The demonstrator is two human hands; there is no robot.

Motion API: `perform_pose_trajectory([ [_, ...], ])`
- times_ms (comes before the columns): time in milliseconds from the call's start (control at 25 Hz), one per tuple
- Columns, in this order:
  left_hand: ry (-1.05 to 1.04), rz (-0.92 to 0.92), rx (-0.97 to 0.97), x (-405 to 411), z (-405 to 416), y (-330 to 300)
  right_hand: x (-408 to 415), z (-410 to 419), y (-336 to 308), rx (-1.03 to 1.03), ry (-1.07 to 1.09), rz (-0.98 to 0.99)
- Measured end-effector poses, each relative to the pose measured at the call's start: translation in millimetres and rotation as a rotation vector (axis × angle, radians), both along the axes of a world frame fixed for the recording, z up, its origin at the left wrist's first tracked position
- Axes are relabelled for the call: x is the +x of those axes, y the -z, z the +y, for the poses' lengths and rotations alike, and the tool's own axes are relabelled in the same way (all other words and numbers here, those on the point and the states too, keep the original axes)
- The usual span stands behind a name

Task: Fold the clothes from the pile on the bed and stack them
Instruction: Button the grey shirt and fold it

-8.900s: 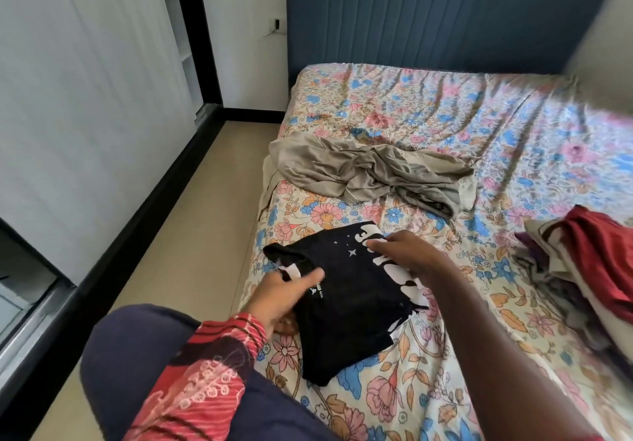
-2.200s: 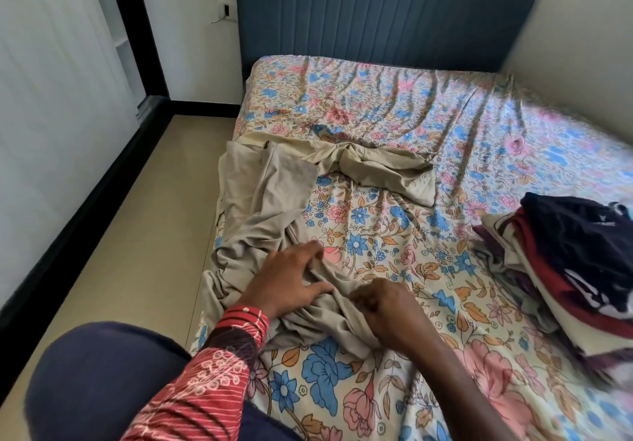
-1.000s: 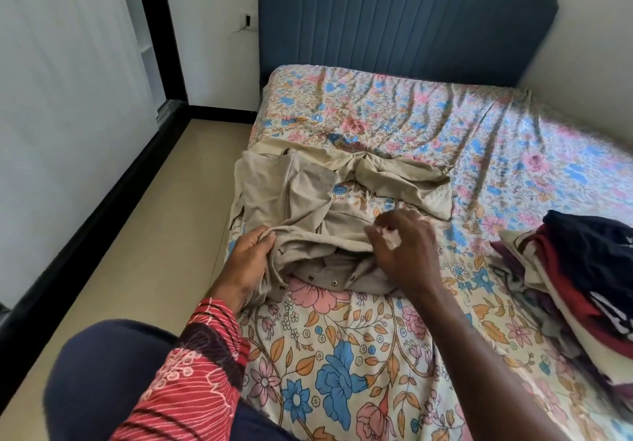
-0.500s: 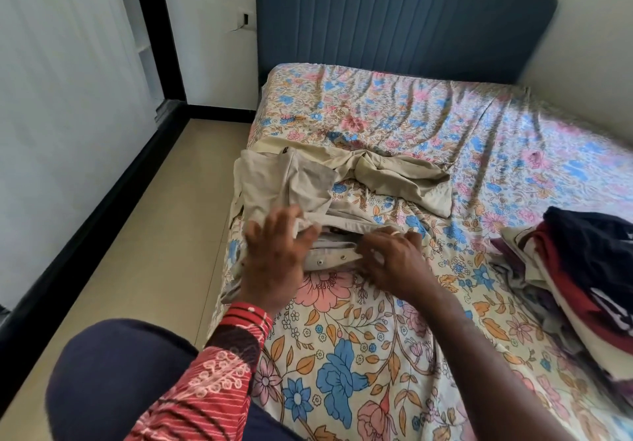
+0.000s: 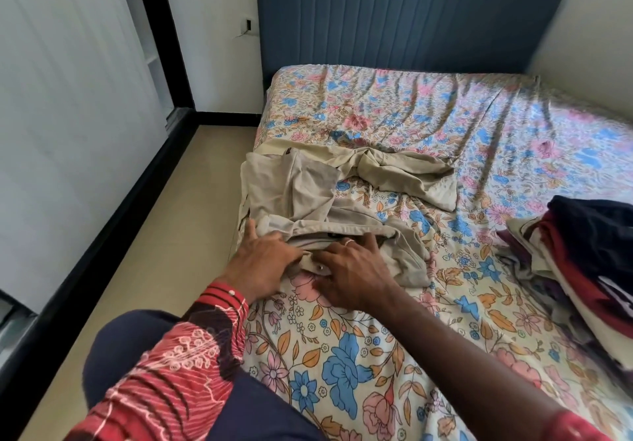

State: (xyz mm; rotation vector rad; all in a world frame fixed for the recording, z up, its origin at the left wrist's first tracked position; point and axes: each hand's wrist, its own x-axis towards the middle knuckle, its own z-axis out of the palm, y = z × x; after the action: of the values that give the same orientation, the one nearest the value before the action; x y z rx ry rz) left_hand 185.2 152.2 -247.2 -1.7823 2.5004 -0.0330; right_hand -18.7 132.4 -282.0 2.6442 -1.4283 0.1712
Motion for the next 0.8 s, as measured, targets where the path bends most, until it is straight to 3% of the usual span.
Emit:
perform_pose_trajectory([
  [40,-0.023,0.003,0.030,0,-1,-7,3,3,0,0.031,0.003,0.032],
  [120,-0.109,0.217,0.111,6,-8,-21,10,1,-3,0.043,-0.016,0.007],
  [200,-0.172,0.549,0.239,17,-26,-47,11,-12,-22,0.116,0.003,-0.222],
  [320,-0.146,0.904,0.223,29,-72,-108,13,-49,-91,0.212,-0.069,-0.677],
  [440,-0.178,1.140,0.210,28,-106,-189,10,-75,-184,0.385,-0.140,-0.833],
  [520,-0.104,1.174,0.254,33,-106,-218,-3,-85,-229,0.324,-0.124,-0.693],
  [600,-0.054,1.013,0.288,41,-93,-222,-20,-85,-241,0.130,-0.096,-0.561],
  [680,0.010,0.959,0.338,38,-71,-205,-38,-63,-232,0.053,-0.144,-0.579],
  [800,0.159,1.110,0.352,22,-24,-190,-64,-11,-228,0.118,-0.278,-0.645],
])
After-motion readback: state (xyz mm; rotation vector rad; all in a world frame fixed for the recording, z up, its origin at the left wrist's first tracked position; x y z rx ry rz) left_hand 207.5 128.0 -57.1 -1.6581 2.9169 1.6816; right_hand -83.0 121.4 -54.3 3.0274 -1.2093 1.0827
